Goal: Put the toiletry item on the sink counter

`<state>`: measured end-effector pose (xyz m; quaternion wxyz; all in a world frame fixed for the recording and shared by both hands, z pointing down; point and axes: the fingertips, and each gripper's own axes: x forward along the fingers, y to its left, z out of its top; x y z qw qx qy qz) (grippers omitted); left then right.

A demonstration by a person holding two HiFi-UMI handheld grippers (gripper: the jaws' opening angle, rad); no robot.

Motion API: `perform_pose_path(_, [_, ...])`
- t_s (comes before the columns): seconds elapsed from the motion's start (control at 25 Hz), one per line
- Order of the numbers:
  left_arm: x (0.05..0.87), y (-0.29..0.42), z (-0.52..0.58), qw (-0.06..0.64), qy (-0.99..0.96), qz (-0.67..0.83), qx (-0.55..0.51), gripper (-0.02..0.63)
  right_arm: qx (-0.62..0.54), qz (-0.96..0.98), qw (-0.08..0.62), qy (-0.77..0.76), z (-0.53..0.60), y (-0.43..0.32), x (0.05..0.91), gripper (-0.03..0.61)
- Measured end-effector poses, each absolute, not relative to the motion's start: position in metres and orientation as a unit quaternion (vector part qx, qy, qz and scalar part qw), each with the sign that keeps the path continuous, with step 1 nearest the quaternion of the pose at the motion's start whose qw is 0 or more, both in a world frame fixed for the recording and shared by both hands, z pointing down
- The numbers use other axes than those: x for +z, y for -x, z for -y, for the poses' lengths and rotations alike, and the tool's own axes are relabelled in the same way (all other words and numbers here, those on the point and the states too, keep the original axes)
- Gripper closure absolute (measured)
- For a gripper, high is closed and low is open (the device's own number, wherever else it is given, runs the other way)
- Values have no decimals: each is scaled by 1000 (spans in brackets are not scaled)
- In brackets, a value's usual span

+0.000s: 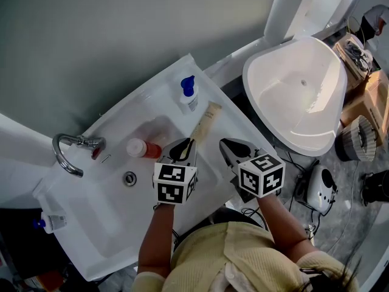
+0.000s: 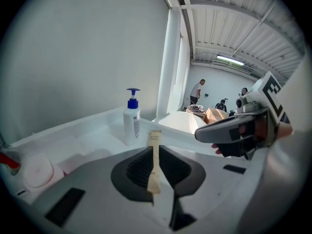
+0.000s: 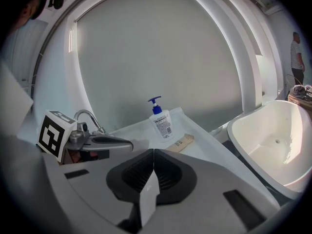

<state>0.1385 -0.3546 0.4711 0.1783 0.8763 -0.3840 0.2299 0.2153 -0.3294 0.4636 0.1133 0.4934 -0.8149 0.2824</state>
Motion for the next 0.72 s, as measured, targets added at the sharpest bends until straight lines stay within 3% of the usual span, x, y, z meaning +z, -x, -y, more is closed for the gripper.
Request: perform_pose_path(0.72, [458, -114, 322, 168, -883, 380, 220, 552, 270, 815, 110, -501, 303, -197, 451, 553])
